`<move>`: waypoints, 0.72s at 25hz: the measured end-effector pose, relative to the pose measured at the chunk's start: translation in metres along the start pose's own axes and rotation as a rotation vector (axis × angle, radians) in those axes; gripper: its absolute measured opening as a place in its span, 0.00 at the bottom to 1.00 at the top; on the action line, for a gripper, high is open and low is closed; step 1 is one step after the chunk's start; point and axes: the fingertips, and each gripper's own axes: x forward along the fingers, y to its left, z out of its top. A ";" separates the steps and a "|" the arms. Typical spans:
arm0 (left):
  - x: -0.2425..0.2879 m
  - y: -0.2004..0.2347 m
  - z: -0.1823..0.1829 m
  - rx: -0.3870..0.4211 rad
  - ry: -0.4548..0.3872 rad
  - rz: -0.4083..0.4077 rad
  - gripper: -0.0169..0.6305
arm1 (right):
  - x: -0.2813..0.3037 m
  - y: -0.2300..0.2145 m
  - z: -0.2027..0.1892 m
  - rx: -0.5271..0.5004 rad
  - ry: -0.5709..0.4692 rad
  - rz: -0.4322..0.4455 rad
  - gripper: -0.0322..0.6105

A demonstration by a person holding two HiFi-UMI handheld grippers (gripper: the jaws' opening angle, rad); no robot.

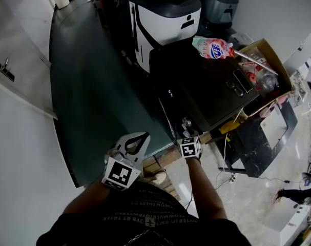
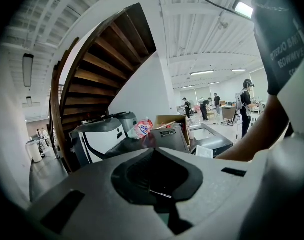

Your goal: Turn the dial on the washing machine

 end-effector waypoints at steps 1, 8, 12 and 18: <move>0.000 -0.002 0.000 0.001 -0.001 -0.006 0.04 | 0.002 0.003 -0.003 0.008 0.008 0.012 0.37; -0.004 0.001 -0.008 0.007 0.021 -0.001 0.04 | -0.009 -0.004 0.021 -0.036 -0.094 -0.057 0.38; -0.005 0.002 -0.010 0.006 0.030 0.001 0.04 | -0.008 -0.012 0.022 -0.026 -0.113 -0.081 0.34; 0.000 0.004 -0.003 0.016 0.005 -0.005 0.04 | -0.006 -0.008 0.007 0.013 -0.063 -0.054 0.37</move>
